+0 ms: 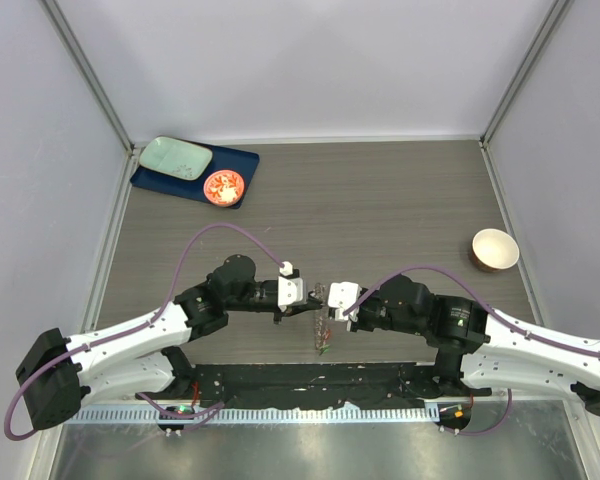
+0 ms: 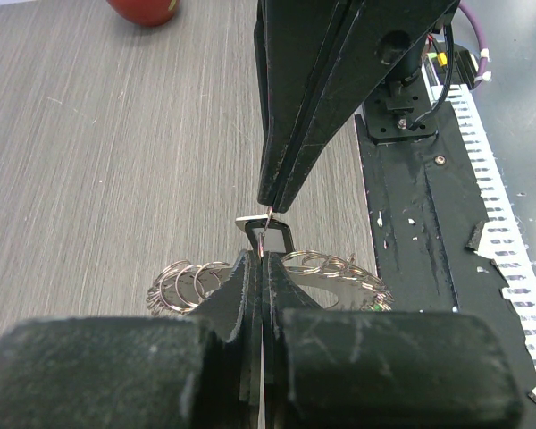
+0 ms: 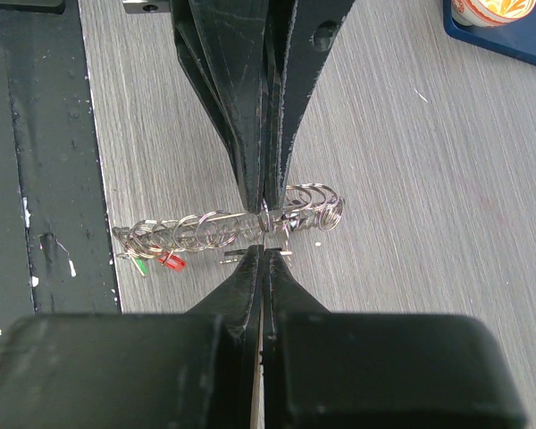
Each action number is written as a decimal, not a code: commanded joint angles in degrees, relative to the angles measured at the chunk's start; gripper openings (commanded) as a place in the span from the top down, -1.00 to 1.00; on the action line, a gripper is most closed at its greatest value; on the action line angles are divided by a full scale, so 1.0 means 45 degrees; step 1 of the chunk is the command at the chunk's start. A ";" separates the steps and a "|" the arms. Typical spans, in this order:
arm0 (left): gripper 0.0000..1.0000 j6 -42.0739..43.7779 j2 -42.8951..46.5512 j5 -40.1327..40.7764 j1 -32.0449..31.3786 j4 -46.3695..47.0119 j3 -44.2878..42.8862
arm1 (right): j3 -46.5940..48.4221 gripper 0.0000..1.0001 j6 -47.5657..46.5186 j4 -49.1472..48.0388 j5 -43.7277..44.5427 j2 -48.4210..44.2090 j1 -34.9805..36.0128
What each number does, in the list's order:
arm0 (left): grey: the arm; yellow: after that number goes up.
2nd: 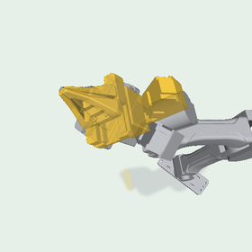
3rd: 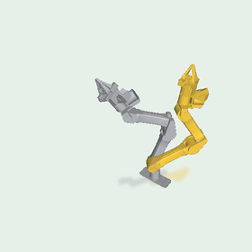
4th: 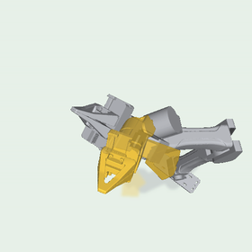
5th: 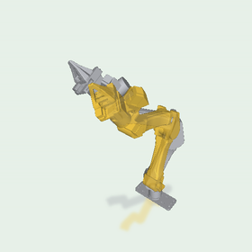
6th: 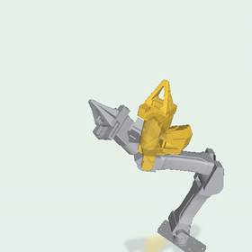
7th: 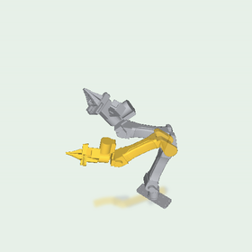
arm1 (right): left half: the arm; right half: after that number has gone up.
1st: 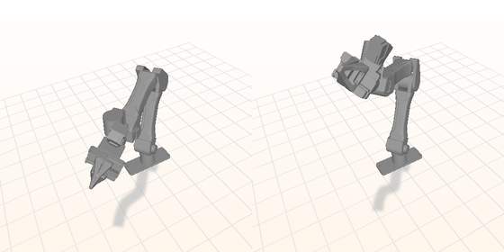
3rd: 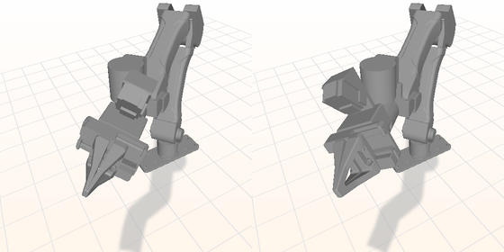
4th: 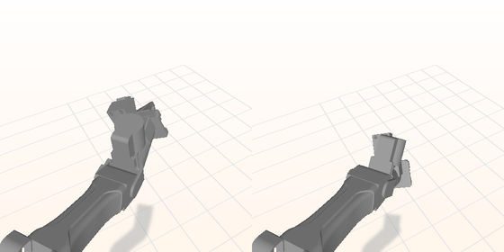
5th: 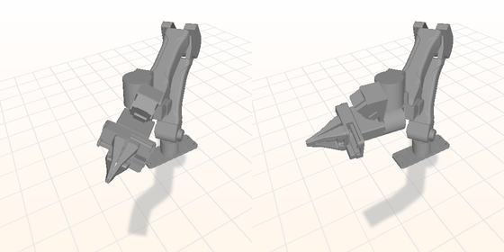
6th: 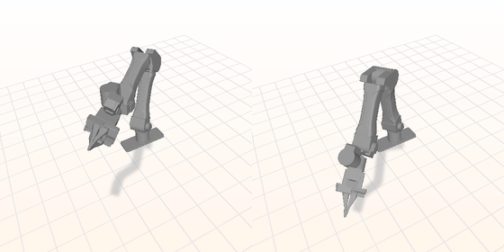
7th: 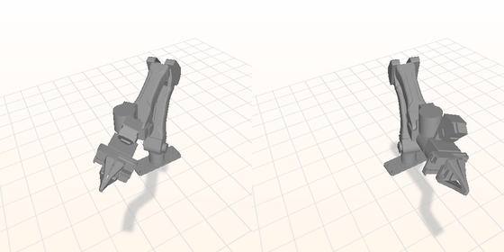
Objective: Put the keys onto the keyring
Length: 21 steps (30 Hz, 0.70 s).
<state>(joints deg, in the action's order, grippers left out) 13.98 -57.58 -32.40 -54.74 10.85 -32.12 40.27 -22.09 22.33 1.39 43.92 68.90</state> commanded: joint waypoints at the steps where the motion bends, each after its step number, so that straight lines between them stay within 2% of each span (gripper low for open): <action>1: 1.00 0.0117 0.0335 -0.0280 -0.0042 0.0753 -0.0538 | 0.0309 0.99 0.0201 -0.0352 0.0024 -0.0014 0.0059; 20: 1.00 0.0117 0.0218 -0.0573 -0.0043 0.0792 -0.0558 | 0.0328 0.99 0.0201 -0.0430 -0.0133 0.0005 0.0059; 21: 1.00 0.0117 0.0218 -0.0553 -0.0062 0.0792 -0.0558 | 0.0328 0.99 0.0220 -0.0450 -0.0577 0.0005 0.0059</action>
<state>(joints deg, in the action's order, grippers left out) 13.98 -57.58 -33.26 -54.74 10.85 -32.12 40.27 -22.06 22.33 1.32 43.92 68.90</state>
